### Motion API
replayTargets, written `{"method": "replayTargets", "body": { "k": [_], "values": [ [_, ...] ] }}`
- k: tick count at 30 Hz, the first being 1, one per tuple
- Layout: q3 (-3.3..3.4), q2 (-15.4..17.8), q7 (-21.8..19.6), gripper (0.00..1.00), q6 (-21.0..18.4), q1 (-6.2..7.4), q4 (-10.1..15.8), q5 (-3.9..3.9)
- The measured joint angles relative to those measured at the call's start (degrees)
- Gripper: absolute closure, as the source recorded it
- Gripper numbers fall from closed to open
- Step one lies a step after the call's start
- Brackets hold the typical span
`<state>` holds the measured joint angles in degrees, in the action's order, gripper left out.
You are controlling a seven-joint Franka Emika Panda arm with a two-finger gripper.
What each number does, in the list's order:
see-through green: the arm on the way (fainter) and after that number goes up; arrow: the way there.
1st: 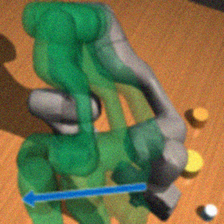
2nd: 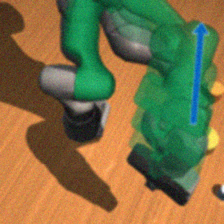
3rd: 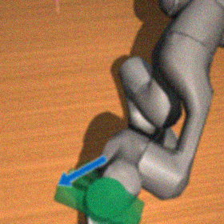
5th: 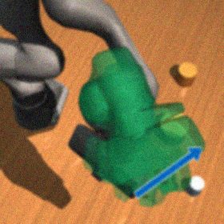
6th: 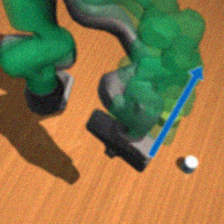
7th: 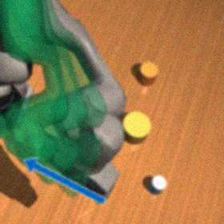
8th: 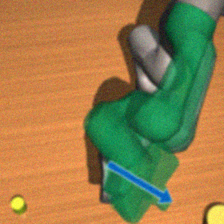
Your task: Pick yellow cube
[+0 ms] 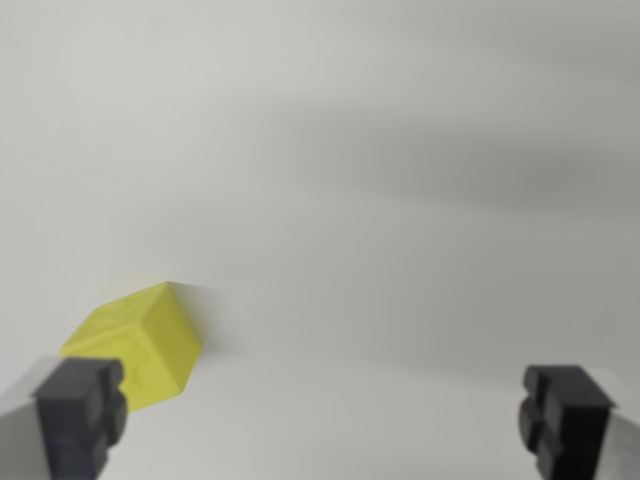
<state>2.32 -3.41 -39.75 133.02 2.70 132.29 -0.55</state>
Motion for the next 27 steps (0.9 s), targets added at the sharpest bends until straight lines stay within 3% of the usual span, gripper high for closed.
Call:
{"method": "replayTargets", "body": {
  "k": [27],
  "values": [
    [-0.02, -0.27, 5.32, 0.00, 14.23, 5.78, 12.80, 0.18]
  ]
}}
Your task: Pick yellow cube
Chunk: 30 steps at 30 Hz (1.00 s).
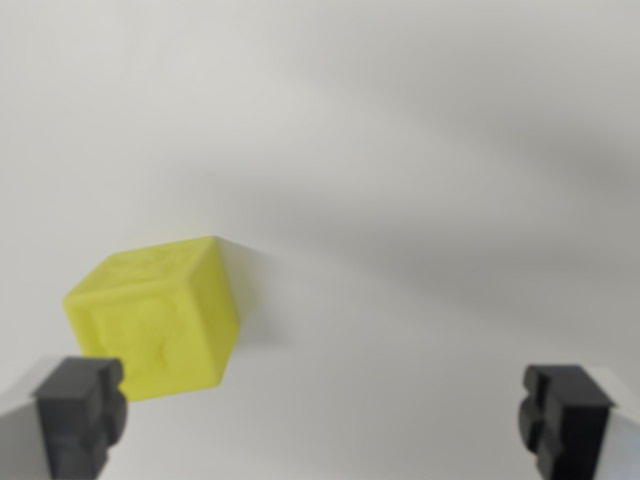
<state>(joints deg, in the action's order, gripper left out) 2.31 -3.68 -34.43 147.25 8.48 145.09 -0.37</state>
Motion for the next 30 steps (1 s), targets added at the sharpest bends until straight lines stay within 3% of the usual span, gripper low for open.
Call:
{"method": "replayTargets", "body": {
  "k": [17, 30],
  "values": [
    [-0.02, -2.80, 2.94, 0.00, 9.57, 4.39, 6.08, 0.57],
    [-0.07, -6.48, 5.15, 0.00, 17.26, 8.30, 9.59, 1.59]
  ]
}}
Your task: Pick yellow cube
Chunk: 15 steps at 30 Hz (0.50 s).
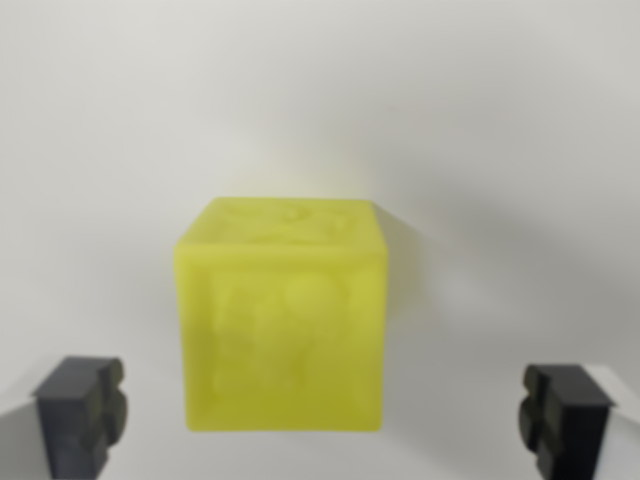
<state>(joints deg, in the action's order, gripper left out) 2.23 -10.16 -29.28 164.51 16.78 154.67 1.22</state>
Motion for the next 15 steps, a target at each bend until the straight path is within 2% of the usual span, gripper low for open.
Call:
{"method": "replayTargets", "body": {
  "k": [5, 10, 15],
  "values": [
    [0.02, -1.16, 1.02, 0.00, 2.05, 1.33, 0.75, 0.51],
    [0.08, -2.36, 1.44, 0.00, 3.10, 1.55, 0.63, 0.95],
    [0.00, -4.84, 2.12, 0.00, 5.11, 1.65, 0.14, 1.82]
  ]
}}
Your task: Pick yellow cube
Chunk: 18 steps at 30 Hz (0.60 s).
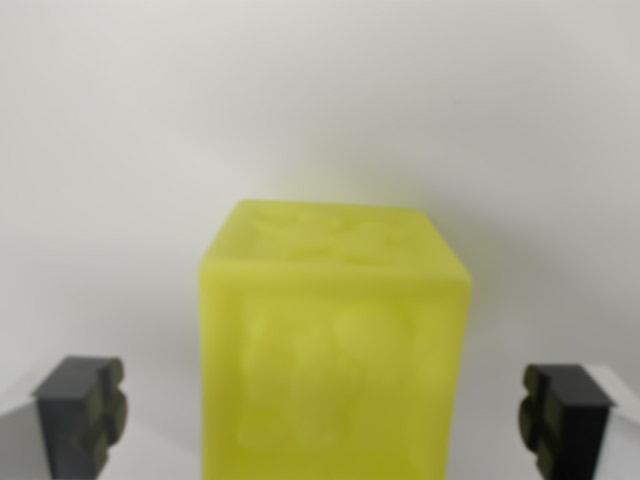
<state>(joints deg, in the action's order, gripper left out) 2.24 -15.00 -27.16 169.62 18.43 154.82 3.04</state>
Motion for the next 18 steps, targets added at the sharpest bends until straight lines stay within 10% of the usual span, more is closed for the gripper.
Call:
{"method": "replayTargets", "body": {
  "k": [17, 18],
  "values": [
    [-0.28, -6.63, 3.58, 0.00, 4.94, 0.79, -1.76, 4.62],
    [0.13, -6.66, 4.72, 1.00, 4.93, 1.53, -1.79, 6.14]
  ]
}}
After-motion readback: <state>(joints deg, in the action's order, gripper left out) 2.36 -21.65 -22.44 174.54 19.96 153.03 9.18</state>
